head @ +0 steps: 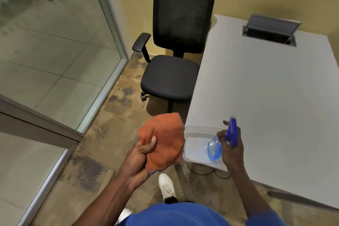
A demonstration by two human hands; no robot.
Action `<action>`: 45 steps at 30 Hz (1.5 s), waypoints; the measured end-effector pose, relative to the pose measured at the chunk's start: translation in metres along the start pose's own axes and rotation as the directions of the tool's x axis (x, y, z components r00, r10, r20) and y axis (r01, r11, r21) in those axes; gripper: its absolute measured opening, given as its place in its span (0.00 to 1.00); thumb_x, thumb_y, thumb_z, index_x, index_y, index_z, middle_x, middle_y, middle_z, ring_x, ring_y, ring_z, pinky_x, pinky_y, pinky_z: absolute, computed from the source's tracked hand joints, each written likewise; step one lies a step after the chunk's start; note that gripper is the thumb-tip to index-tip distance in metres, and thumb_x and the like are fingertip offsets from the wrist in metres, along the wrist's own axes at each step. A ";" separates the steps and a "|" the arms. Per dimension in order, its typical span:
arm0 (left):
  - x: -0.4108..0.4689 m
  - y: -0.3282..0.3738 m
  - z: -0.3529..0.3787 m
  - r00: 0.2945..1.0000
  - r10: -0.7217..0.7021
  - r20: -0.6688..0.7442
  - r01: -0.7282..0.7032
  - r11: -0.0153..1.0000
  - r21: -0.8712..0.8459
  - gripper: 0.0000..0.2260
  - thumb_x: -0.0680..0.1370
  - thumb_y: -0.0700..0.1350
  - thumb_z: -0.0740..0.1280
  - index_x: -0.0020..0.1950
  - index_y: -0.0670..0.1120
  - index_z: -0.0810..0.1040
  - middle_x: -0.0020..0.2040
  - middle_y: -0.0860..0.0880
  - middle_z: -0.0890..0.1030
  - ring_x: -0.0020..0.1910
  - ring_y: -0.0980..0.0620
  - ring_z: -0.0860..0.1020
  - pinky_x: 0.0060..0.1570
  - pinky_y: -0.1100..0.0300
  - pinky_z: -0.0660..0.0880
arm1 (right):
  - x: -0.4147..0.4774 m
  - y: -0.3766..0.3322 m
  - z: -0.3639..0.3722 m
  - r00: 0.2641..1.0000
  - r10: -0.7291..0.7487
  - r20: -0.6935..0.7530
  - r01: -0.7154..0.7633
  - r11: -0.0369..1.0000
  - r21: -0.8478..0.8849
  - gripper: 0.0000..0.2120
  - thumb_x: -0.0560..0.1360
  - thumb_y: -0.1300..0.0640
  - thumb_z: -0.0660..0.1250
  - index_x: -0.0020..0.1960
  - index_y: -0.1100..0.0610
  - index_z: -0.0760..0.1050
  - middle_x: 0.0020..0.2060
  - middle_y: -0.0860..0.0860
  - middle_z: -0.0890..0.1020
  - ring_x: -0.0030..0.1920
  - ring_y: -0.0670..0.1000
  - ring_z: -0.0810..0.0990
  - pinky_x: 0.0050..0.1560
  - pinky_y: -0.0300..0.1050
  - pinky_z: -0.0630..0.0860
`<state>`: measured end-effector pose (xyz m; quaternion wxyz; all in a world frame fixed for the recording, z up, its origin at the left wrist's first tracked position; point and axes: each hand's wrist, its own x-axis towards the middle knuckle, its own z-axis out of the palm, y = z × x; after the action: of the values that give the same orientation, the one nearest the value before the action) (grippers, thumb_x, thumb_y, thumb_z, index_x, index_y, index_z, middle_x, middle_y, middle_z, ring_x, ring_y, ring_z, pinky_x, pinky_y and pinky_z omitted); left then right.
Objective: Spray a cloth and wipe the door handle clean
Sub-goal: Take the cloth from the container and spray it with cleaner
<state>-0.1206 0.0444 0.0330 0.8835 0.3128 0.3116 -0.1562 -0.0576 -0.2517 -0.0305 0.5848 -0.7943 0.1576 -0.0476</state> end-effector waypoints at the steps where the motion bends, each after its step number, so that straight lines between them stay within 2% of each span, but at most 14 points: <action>1: 0.001 0.001 -0.001 1.000 0.016 -0.002 -0.016 1.000 -0.001 0.22 0.81 0.39 0.73 0.75 0.38 0.82 0.68 0.33 0.88 0.60 0.34 0.92 0.50 0.42 0.90 | 0.001 -0.006 0.000 1.000 -0.005 0.009 0.005 1.000 -0.012 0.25 0.82 0.60 0.71 0.77 0.54 0.69 0.62 0.44 0.80 0.58 0.51 0.81 0.59 0.42 0.80; 3: 0.003 0.005 -0.004 0.998 0.056 -0.012 -0.056 0.998 0.003 0.22 0.81 0.40 0.72 0.76 0.38 0.82 0.70 0.34 0.88 0.62 0.36 0.91 0.52 0.43 0.90 | 0.002 -0.026 -0.003 0.998 -0.038 0.040 0.040 0.999 -0.029 0.26 0.81 0.61 0.71 0.78 0.57 0.68 0.61 0.47 0.80 0.58 0.55 0.81 0.60 0.42 0.82; 5: 0.004 0.010 -0.006 0.997 0.082 0.003 -0.082 0.996 -0.017 0.21 0.82 0.41 0.71 0.75 0.39 0.83 0.71 0.35 0.88 0.64 0.36 0.90 0.55 0.44 0.90 | -0.002 -0.054 -0.010 0.988 -0.108 0.108 0.112 0.993 -0.038 0.28 0.79 0.56 0.71 0.76 0.60 0.68 0.61 0.52 0.81 0.53 0.54 0.81 0.55 0.30 0.81; 8: 0.006 0.018 -0.009 0.992 0.122 0.024 -0.121 0.991 -0.056 0.17 0.83 0.41 0.69 0.71 0.41 0.86 0.71 0.36 0.88 0.64 0.37 0.91 0.55 0.45 0.90 | -0.011 -0.096 -0.018 0.927 -0.232 0.294 0.280 0.951 -0.132 0.30 0.74 0.49 0.70 0.71 0.64 0.71 0.61 0.53 0.82 0.50 0.51 0.83 0.51 0.26 0.79; 9: 0.007 0.020 -0.010 0.990 0.135 0.028 -0.133 0.989 -0.062 0.17 0.84 0.40 0.68 0.70 0.41 0.87 0.71 0.36 0.88 0.64 0.38 0.91 0.55 0.46 0.90 | -0.014 -0.107 -0.018 0.895 -0.252 0.367 0.329 0.930 -0.163 0.30 0.73 0.48 0.71 0.69 0.64 0.73 0.60 0.53 0.83 0.50 0.52 0.84 0.51 0.27 0.79; 12: 0.010 0.025 -0.010 0.985 0.168 0.041 -0.166 0.985 -0.055 0.15 0.83 0.41 0.69 0.65 0.43 0.92 0.70 0.37 0.89 0.63 0.39 0.91 0.56 0.46 0.90 | -0.021 -0.130 -0.007 0.815 -0.220 0.537 0.375 0.905 -0.200 0.31 0.72 0.45 0.72 0.69 0.61 0.74 0.54 0.55 0.85 0.46 0.59 0.84 0.48 0.43 0.83; 14: 0.011 0.028 -0.011 0.982 0.186 0.029 -0.185 0.982 -0.046 0.16 0.82 0.42 0.70 0.65 0.45 0.92 0.70 0.39 0.89 0.63 0.40 0.91 0.58 0.46 0.90 | -0.026 -0.137 0.003 0.776 -0.185 0.603 0.382 0.898 -0.217 0.30 0.73 0.40 0.72 0.67 0.57 0.76 0.47 0.51 0.86 0.43 0.59 0.84 0.47 0.48 0.83; 16: 0.012 0.029 -0.013 0.979 0.202 0.012 -0.201 0.978 -0.053 0.18 0.82 0.42 0.70 0.70 0.42 0.89 0.70 0.38 0.89 0.63 0.41 0.91 0.58 0.46 0.90 | -0.029 -0.137 0.013 0.740 -0.164 0.653 0.400 0.887 -0.232 0.28 0.73 0.34 0.71 0.63 0.53 0.77 0.43 0.39 0.84 0.43 0.56 0.82 0.46 0.42 0.80; 17: 0.013 0.030 -0.013 0.979 0.205 0.008 -0.205 0.977 -0.059 0.18 0.82 0.42 0.70 0.70 0.41 0.89 0.69 0.38 0.89 0.63 0.41 0.91 0.57 0.47 0.90 | -0.031 -0.136 0.017 0.724 -0.157 0.672 0.413 0.879 -0.240 0.28 0.72 0.32 0.71 0.62 0.51 0.76 0.43 0.38 0.84 0.43 0.54 0.82 0.45 0.39 0.78; 21: 0.014 0.030 -0.014 0.977 0.213 0.006 -0.212 0.975 -0.064 0.19 0.82 0.41 0.70 0.72 0.38 0.86 0.67 0.37 0.90 0.60 0.42 0.92 0.54 0.50 0.89 | -0.033 -0.134 0.031 0.687 -0.135 0.714 0.430 0.867 -0.251 0.27 0.72 0.31 0.70 0.60 0.51 0.76 0.44 0.42 0.85 0.43 0.52 0.82 0.46 0.40 0.78; 25: 0.015 0.029 -0.013 0.975 0.221 0.018 -0.219 0.973 -0.068 0.22 0.81 0.41 0.70 0.75 0.37 0.82 0.66 0.37 0.90 0.58 0.43 0.92 0.54 0.50 0.89 | -0.037 -0.138 0.036 0.689 -0.124 0.714 0.423 0.869 -0.257 0.26 0.71 0.31 0.70 0.59 0.48 0.74 0.39 0.36 0.79 0.42 0.47 0.81 0.42 0.30 0.74; 31: 0.017 0.026 -0.011 0.976 0.218 0.023 -0.217 0.974 -0.063 0.22 0.81 0.42 0.70 0.75 0.38 0.82 0.67 0.37 0.90 0.59 0.42 0.92 0.55 0.49 0.90 | -0.042 -0.143 0.037 0.657 -0.040 0.752 0.420 0.849 -0.321 0.30 0.69 0.32 0.67 0.64 0.48 0.70 0.50 0.45 0.80 0.43 0.45 0.79 0.44 0.25 0.71; 37: 0.020 0.022 -0.015 0.981 0.194 0.029 -0.192 0.980 -0.058 0.16 0.82 0.41 0.71 0.68 0.40 0.89 0.68 0.36 0.89 0.60 0.40 0.92 0.55 0.47 0.89 | -0.044 -0.148 0.036 0.657 -0.082 0.750 0.445 0.845 -0.297 0.28 0.74 0.38 0.72 0.66 0.54 0.73 0.51 0.49 0.83 0.43 0.47 0.78 0.44 0.24 0.70; 45: 0.017 0.019 -0.011 0.985 0.170 0.033 -0.168 0.985 -0.041 0.22 0.82 0.42 0.70 0.76 0.39 0.82 0.69 0.37 0.89 0.61 0.40 0.92 0.55 0.47 0.90 | -0.046 -0.149 0.035 0.695 -0.103 0.711 0.414 0.867 -0.279 0.34 0.70 0.35 0.69 0.69 0.55 0.74 0.50 0.51 0.84 0.43 0.50 0.80 0.43 0.24 0.73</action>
<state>-0.1033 0.0646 0.0240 0.9050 0.3181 0.2706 -0.0804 -0.0630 -0.1662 0.1039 0.4039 -0.8764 -0.1754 0.1949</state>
